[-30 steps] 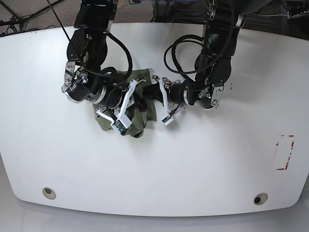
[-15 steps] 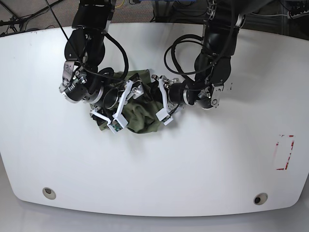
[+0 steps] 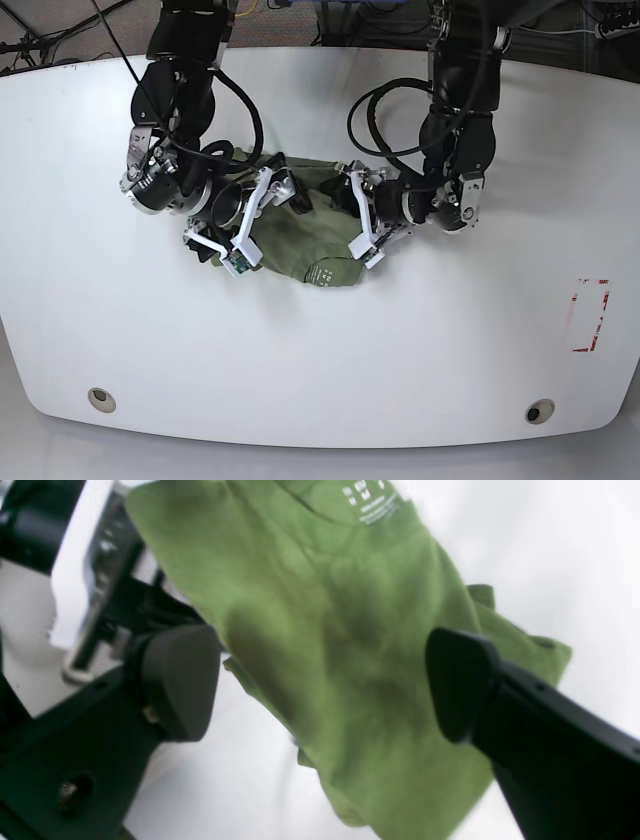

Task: Fold the T-shirt properly
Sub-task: 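Push both held ends toward each other, bunching the shirt together, then release the shirt with the left gripper and regrasp its folded edge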

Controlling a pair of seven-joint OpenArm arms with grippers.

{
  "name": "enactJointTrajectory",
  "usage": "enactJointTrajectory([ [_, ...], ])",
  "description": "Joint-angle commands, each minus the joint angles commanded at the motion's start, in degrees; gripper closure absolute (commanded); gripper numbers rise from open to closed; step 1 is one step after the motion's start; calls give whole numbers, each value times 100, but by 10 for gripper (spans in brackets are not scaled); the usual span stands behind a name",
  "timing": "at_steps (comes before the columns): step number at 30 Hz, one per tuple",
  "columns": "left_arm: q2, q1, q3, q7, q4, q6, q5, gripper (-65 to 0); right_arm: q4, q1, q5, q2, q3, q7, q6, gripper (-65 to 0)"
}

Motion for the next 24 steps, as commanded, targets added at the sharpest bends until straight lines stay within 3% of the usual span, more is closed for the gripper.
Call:
enactJointTrajectory([
  [9, -730, 308, 35, 721, 1301, 0, -756, -312, -35, -18, 193, 114, 0, 0, 0, -626],
  [14, -1547, 589, -466, 862, 2057, 0, -967, -312, -35, -18, 158, 123, 0, 35, 0, -626],
  [18, -2004, 615, -1178, 844, 1943, 0, -941, -312, -62, -35, 158, 105, 0, 229, 0, -626],
  [24, -2391, 422, -1793, 624, 1275, 0, -932, -312, -404, -79, 193, 97, -35, 466, 0, -626],
])
